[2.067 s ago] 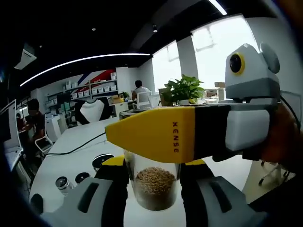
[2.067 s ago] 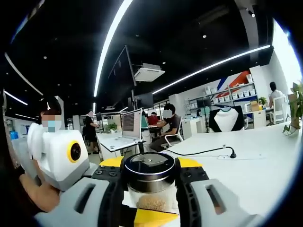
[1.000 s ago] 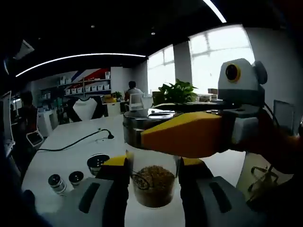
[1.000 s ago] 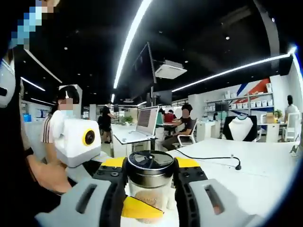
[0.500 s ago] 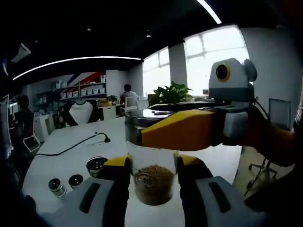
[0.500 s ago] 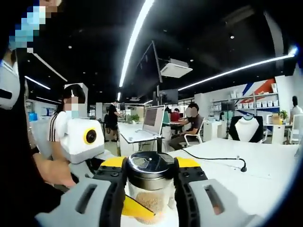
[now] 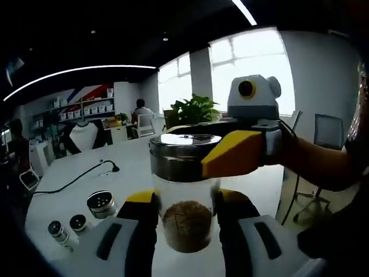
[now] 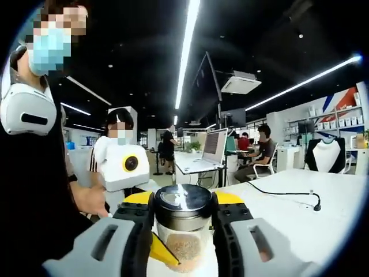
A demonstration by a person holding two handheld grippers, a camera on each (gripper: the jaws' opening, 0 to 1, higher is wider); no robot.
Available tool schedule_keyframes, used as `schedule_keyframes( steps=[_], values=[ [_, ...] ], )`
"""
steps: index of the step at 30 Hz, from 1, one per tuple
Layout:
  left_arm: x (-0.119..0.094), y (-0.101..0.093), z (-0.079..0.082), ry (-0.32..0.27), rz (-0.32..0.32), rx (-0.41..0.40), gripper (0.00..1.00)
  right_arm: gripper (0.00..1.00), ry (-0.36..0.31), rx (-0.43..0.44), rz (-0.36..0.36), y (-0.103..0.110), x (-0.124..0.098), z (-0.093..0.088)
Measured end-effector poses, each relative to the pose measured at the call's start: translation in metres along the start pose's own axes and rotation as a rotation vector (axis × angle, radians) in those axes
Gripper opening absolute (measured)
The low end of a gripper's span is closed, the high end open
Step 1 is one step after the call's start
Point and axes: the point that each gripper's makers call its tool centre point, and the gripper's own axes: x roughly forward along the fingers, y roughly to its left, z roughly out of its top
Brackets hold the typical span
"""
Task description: Rotate the seasoning bottle until the label or dispensing opening points toward the visible target arrow and the bottle remains upright within the marked orientation range
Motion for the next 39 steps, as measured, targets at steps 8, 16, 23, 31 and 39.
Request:
schedule_keyframes(
  steps=[8,16,23,31,39],
  values=[
    [0.008,0.017,-0.011,0.069,0.165,0.075,0.42,0.37,0.003,0.034,-0.263,-0.022,0.004,-0.008],
    [0.009,0.020,-0.018,0.053,0.157,0.079,0.42,0.37,0.041,0.027,-0.286,-0.027,0.007,-0.015],
    [0.012,0.017,-0.027,-0.002,-0.023,-0.088,0.41,0.36,0.038,0.073,-0.176,-0.037,0.006,-0.025],
    [0.007,0.039,-0.049,0.023,0.017,-0.178,0.48,0.36,0.052,0.124,-0.215,-0.082,0.004,-0.050],
    [-0.003,0.057,-0.063,0.057,0.063,-0.184,0.52,0.37,0.064,0.102,-0.216,-0.117,0.012,-0.068]
  ],
)
